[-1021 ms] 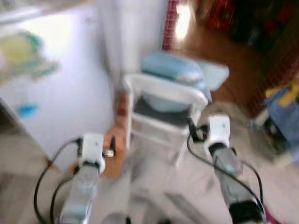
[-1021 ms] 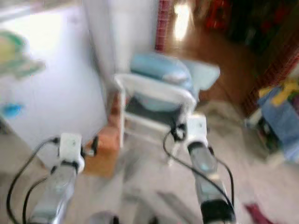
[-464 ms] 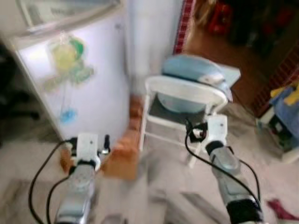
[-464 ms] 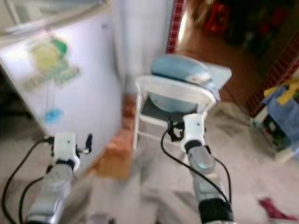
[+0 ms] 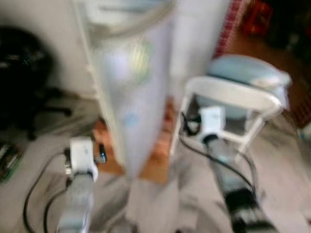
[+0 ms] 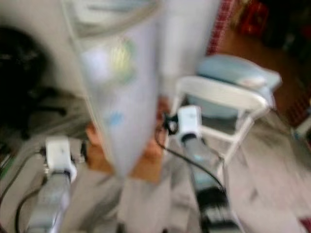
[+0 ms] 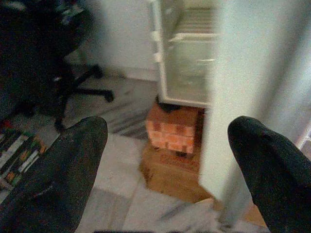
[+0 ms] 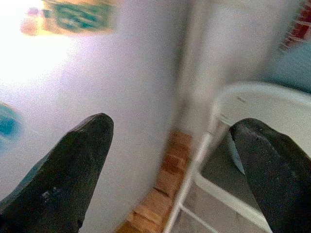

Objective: Restocking fridge

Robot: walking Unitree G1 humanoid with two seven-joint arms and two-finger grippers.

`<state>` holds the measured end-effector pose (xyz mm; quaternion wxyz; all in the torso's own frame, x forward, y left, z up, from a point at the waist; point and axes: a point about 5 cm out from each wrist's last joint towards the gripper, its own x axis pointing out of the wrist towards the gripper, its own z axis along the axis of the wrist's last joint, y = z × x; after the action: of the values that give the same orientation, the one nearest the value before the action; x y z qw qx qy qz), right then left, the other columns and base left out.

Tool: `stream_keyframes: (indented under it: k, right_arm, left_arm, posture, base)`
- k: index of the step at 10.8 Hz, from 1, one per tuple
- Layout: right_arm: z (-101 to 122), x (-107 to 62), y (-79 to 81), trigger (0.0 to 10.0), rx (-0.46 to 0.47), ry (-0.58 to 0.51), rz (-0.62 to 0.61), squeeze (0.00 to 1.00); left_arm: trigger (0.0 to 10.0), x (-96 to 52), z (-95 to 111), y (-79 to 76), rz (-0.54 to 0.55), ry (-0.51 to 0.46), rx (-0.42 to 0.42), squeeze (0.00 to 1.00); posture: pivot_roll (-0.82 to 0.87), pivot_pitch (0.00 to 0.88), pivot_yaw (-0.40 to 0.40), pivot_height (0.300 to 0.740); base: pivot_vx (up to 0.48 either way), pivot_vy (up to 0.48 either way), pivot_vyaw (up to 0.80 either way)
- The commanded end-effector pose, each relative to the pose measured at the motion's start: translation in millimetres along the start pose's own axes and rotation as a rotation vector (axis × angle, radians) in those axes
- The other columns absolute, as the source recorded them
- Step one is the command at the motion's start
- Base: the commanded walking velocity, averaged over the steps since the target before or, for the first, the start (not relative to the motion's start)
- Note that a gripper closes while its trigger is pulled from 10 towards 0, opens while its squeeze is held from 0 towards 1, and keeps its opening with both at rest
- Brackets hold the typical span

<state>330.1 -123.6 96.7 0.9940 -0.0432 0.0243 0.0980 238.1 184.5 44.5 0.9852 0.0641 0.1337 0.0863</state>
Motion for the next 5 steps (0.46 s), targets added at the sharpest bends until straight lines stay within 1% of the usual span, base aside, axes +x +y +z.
stream_keyframes:
  k: [1, 2, 3, 4, 5]
  right_arm:
    - [17, 15.0, 7.5, 10.0, 0.025, -0.041, -0.016, 0.00]
    - [34, 34.5, 26.9, 10.0, 0.018, -0.052, -0.014, 0.00]
    - [40, 40.0, 34.4, 10.0, 0.011, -0.051, 0.003, 0.00]
    - [65, 53.8, 74.2, 10.0, 0.148, -0.069, 0.158, 0.00]
    - [81, 52.0, 107.7, 10.0, 0.364, -0.080, 0.412, 0.00]
  left_arm:
    - [10.0, -1.5, 1, 5.9, 0.017, -0.002, 0.008, 0.00]
    - [10.0, -4.2, -3, 8.5, 0.032, 0.023, 0.000, 0.00]
    - [10.0, -3.7, -3, 9.1, 0.034, 0.026, 0.002, 0.00]
    - [10.0, -5.3, -1, 10.0, 0.029, 0.018, -0.029, 0.00]
    - [10.0, -6.5, 0, 9.5, 0.021, 0.017, -0.038, 0.00]
  posture:
    - [0.18, 0.000, -0.048, 0.740]
    - [0.20, 0.000, -0.058, 0.740]
    - [0.22, 0.000, -0.068, 0.740]
    - [0.25, 0.000, -0.089, 0.740]
    - [0.27, 0.000, -0.100, 0.740]
  base:
    - [0.000, 0.000, 0.00]
    - [0.000, 0.000, 0.00]
    - [0.000, 0.000, 0.00]
    - [0.000, 0.000, 0.00]
    - [0.000, 0.000, 0.00]
